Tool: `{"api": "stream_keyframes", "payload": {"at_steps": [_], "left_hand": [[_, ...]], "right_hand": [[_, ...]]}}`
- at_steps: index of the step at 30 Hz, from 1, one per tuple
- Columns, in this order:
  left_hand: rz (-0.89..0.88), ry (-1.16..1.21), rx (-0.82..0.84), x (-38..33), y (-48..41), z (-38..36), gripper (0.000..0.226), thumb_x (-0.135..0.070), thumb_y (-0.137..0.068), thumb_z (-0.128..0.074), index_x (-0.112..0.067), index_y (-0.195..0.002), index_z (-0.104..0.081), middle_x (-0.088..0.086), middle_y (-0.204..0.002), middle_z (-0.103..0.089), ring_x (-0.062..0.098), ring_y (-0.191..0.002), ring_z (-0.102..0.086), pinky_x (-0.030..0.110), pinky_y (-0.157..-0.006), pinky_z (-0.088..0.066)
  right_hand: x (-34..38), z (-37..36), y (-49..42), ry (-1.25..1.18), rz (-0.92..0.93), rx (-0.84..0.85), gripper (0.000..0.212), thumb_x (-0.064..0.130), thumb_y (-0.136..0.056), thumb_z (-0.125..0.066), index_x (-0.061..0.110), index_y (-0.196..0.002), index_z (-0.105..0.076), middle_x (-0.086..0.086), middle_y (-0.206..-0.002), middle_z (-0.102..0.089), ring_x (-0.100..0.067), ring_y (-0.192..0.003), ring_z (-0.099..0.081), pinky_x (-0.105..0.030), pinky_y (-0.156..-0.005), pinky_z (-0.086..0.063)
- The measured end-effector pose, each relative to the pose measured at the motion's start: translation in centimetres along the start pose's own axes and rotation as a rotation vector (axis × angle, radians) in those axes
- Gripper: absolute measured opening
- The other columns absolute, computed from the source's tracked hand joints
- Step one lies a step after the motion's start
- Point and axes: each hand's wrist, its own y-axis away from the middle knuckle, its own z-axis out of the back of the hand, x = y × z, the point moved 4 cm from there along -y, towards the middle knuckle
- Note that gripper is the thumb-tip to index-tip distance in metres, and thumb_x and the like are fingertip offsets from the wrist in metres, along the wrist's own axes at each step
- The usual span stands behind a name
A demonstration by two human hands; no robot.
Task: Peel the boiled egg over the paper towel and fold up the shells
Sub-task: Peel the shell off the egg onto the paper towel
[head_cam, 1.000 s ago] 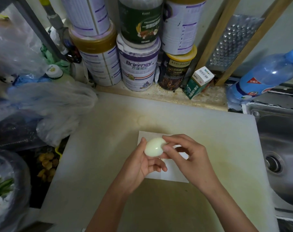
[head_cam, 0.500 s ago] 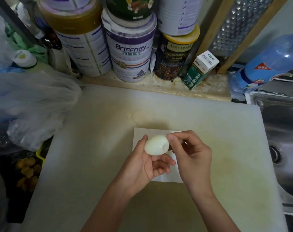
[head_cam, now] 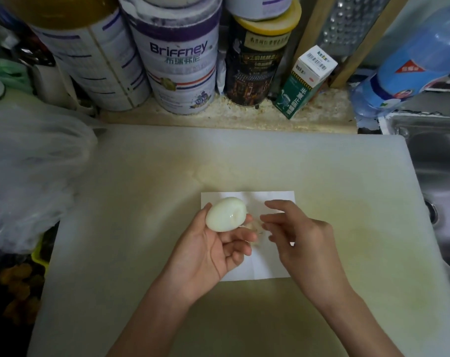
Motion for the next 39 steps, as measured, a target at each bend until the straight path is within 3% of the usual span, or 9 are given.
{"api": "stream_keyframes", "payload": {"at_steps": [3,6,10,13,15,21,27,33,39], "left_hand": [[0.025,0.013,-0.01,-0.1,-0.1,0.0,0.066,-0.046,-0.096,-0.028,-0.003,-0.083,-0.076,0.01,-0.063,-0.067,0.015,-0.048,-0.059,0.018,-0.048,-0.049],[0.037,0.018,-0.023,-0.1,-0.3,0.0,0.066,-0.046,-0.096,-0.03,-0.002,-0.082,-0.076,0.01,-0.062,-0.066,0.016,-0.047,-0.059,0.019,-0.046,-0.049],[0.026,0.024,-0.036,-0.1,-0.5,0.1,0.067,-0.048,-0.096,-0.03,-0.001,-0.082,-0.076,0.01,-0.06,-0.065,0.015,-0.044,-0.057,0.019,-0.043,-0.047],[0.006,0.007,-0.038,0.0,-0.7,0.1,0.064,-0.047,-0.097,-0.03,-0.003,-0.085,-0.074,0.006,-0.053,-0.059,0.011,-0.04,-0.048,0.02,-0.039,-0.042],[-0.012,-0.068,-0.009,0.1,-0.9,-0.1,0.062,-0.045,-0.098,-0.025,-0.005,-0.084,-0.07,0.0,-0.046,-0.047,0.009,-0.038,-0.037,0.018,-0.037,-0.034],[-0.073,-0.446,-0.111,0.6,-1.2,-0.3,0.081,-0.063,-0.091,-0.012,-0.014,-0.073,-0.073,0.011,-0.065,-0.057,0.009,-0.045,-0.04,0.018,-0.046,-0.034],[-0.246,-0.705,-0.26,-0.7,-0.9,-0.6,0.079,-0.075,-0.066,-0.013,-0.023,-0.052,-0.07,0.003,-0.044,-0.059,0.011,-0.039,-0.049,0.02,-0.041,-0.036],[-0.645,-0.532,-0.098,-0.5,1.2,-0.7,0.039,-0.047,-0.077,-0.064,-0.031,-0.112,-0.066,0.004,-0.111,-0.069,0.018,-0.101,-0.067,0.026,-0.073,-0.056],[-0.748,-0.612,-0.202,0.1,1.5,-0.8,0.05,-0.026,-0.067,-0.076,-0.034,-0.115,-0.065,-0.006,-0.106,-0.073,0.012,-0.105,-0.066,0.019,-0.081,-0.053]], "right_hand": [[-0.5,0.0,-0.4,0.076,-0.07,-0.097,0.023,0.006,-0.075,-0.075,0.013,-0.095,-0.067,0.008,-0.075,-0.074,-0.007,-0.049,-0.064,-0.03,-0.052,-0.056],[-0.5,0.1,-0.6,0.145,-0.073,-0.118,0.017,0.023,-0.07,-0.081,0.018,-0.083,-0.071,0.013,-0.066,-0.07,-0.007,-0.058,-0.063,-0.034,-0.062,-0.055],[-0.4,-0.2,-0.3,0.063,0.015,0.009,0.021,0.03,-0.082,-0.069,0.024,-0.101,-0.071,0.023,-0.106,-0.063,0.006,-0.112,-0.049,-0.04,-0.105,-0.038],[-0.3,0.2,-0.4,-0.152,0.004,0.105,0.037,0.031,-0.09,-0.058,0.028,-0.127,-0.056,0.016,-0.144,-0.043,0.008,-0.129,-0.039,-0.017,-0.105,-0.036],[0.4,0.0,-0.7,-0.264,0.015,0.195,0.044,0.037,-0.087,-0.061,0.03,-0.13,-0.052,0.017,-0.146,-0.039,0.006,-0.131,-0.036,-0.018,-0.104,-0.038],[0.7,-0.7,-1.3,-0.41,-0.048,0.175,0.045,0.026,-0.074,-0.077,0.027,-0.116,-0.06,0.015,-0.104,-0.067,-0.01,-0.099,-0.064,-0.025,-0.086,-0.052],[0.0,-0.2,-1.1,-0.671,-0.143,0.186,0.033,0.022,-0.07,-0.08,0.02,-0.097,-0.061,0.008,-0.089,-0.069,-0.01,-0.082,-0.066,-0.017,-0.074,-0.051],[-0.3,0.0,-1.5,-0.833,-0.217,0.244,0.036,0.024,-0.068,-0.076,0.009,-0.097,-0.061,0.0,-0.086,-0.07,-0.015,-0.081,-0.067,-0.019,-0.071,-0.052],[0.2,-0.1,-1.3,-0.686,-0.125,0.245,0.032,0.028,-0.078,-0.072,0.027,-0.109,-0.063,0.005,-0.089,-0.07,-0.015,-0.084,-0.067,-0.02,-0.075,-0.053]]}}
